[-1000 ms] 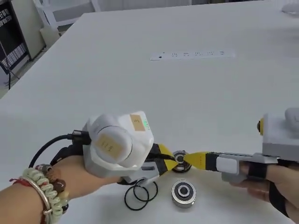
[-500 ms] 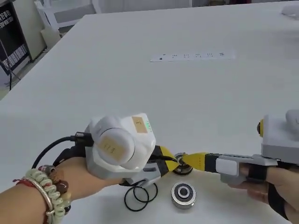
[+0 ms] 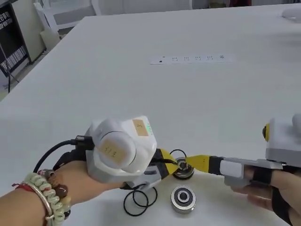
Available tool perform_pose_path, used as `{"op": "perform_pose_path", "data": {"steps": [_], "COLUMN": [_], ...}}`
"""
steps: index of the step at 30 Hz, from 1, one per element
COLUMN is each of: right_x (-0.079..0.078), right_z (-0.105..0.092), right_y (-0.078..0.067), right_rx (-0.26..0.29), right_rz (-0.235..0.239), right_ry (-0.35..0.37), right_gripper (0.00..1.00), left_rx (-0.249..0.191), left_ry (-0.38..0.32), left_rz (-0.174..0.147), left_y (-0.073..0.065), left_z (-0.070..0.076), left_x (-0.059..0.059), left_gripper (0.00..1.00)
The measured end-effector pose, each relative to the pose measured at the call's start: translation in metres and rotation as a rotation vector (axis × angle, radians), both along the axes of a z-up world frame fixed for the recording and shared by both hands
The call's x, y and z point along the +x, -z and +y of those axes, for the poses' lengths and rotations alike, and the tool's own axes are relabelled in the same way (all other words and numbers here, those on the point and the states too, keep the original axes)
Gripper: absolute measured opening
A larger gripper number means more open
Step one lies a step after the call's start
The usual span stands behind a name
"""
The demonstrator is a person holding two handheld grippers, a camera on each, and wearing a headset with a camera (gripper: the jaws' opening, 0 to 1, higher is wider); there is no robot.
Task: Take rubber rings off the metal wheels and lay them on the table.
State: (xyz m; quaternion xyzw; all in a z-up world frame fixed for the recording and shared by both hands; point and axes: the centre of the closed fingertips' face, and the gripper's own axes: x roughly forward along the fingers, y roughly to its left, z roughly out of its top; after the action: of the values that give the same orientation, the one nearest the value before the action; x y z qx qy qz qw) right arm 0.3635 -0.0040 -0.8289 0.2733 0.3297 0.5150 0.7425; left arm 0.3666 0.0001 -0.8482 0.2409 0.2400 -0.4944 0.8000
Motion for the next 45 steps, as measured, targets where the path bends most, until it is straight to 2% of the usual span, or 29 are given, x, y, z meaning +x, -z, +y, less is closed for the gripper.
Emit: {"op": "perform_pose_path", "data": {"steps": [2,4,7,10,17,20,23,26,31,35,40,45], "right_x": [-0.001,-0.002,-0.003,-0.003,-0.008,-0.011,-0.014,-0.016,-0.02,-0.027,-0.032,-0.039], "right_z": [0.0,-0.002,-0.008,-0.014,-0.027,-0.031,-0.034,-0.038,-0.044,-0.046,-0.048,-0.048], "right_y": [-0.001,0.0,-0.001,-0.006,-0.016,-0.019,-0.02,-0.024,-0.031,-0.04,-0.05,-0.063], "right_rx": [-0.006,-0.023,-0.026,-0.018,-0.023,-0.02,-0.027,-0.022,-0.02,-0.019,-0.027,-0.022], "right_rz": [-0.004,-0.011,-0.011,-0.012,-0.036,-0.037,-0.033,-0.036,-0.045,-0.064,-0.089,-0.11], "right_ry": [-0.001,-0.001,0.006,0.027,0.059,0.072,0.082,0.092,0.117,0.123,0.13,0.123], "right_gripper": [0.0,0.0,0.0,0.0,0.0,0.0,0.0,0.0,0.0,0.0,0.0,0.0], "left_rx": [-0.006,-0.035,-0.059,-0.073,-0.1,-0.098,-0.085,-0.084,-0.095,-0.102,-0.114,-0.168], "left_ry": [0.005,-0.002,0.001,0.0,-0.034,-0.042,-0.045,-0.054,-0.083,-0.139,-0.178,-0.243], "left_rz": [0.003,0.008,0.041,0.021,0.002,-0.017,-0.022,-0.051,-0.052,-0.058,-0.065,-0.066], "left_y": [-0.003,-0.011,-0.022,-0.037,-0.065,-0.077,-0.086,-0.095,-0.103,-0.107,-0.11,-0.115], "left_z": [0.001,0.001,0.003,0.01,0.033,0.045,0.055,0.066,0.086,0.105,0.12,0.132], "left_x": [-0.001,0.001,-0.001,-0.002,-0.008,-0.014,-0.021,-0.027,-0.036,-0.04,-0.049,-0.056], "left_gripper": [0.13,0.18,0.25,0.33,0.41,0.45,0.49,0.54,0.56,0.6,0.63,0.71]}}
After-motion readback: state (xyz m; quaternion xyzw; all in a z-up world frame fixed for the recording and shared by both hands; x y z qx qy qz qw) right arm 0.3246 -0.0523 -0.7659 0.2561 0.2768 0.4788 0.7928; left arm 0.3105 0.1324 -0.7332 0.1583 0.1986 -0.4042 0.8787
